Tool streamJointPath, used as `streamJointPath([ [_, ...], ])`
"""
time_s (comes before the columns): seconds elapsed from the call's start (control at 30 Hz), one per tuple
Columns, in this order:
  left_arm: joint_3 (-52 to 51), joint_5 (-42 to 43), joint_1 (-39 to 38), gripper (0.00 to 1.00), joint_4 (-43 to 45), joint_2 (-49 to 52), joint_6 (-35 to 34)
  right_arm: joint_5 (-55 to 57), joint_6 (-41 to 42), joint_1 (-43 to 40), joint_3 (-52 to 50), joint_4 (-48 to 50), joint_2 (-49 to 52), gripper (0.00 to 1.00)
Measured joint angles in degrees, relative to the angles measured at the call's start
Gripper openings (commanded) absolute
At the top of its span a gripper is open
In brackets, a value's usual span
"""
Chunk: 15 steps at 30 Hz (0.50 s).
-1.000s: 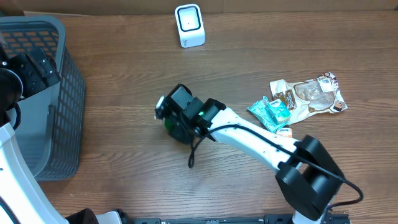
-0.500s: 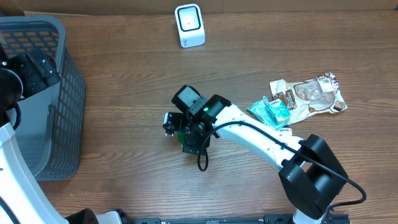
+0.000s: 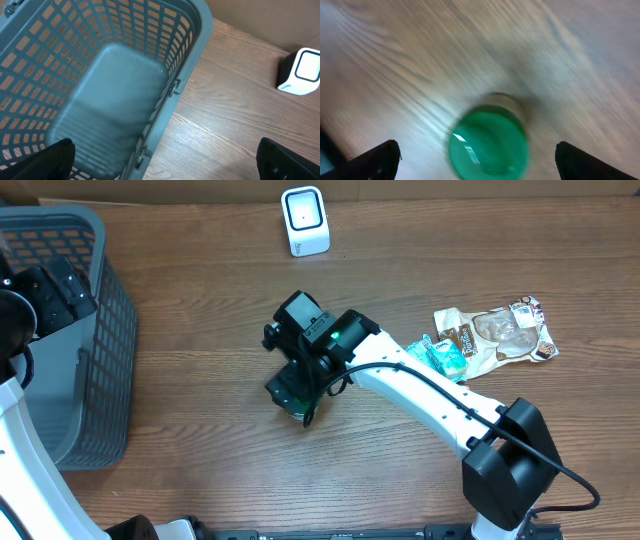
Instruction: Scan the item barcode
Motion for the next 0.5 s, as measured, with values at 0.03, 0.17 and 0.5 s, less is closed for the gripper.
streamJointPath([
  [0.03, 0.0, 0.0, 0.0, 1.00, 0.0, 0.0, 0.0, -0.9, 1.6, 0.1, -0.2, 0.9, 0.0, 1.00],
  [0.17, 0.0, 0.0, 0.0, 1.00, 0.0, 0.0, 0.0, -0.4, 8.1, 1.2, -1.6, 3.6, 0.0, 1.00],
  [0.5, 0.0, 0.0, 0.0, 0.99, 0.0, 0.0, 0.0, 12.1, 16.2, 5.2, -4.5, 4.9, -0.2, 1.00],
])
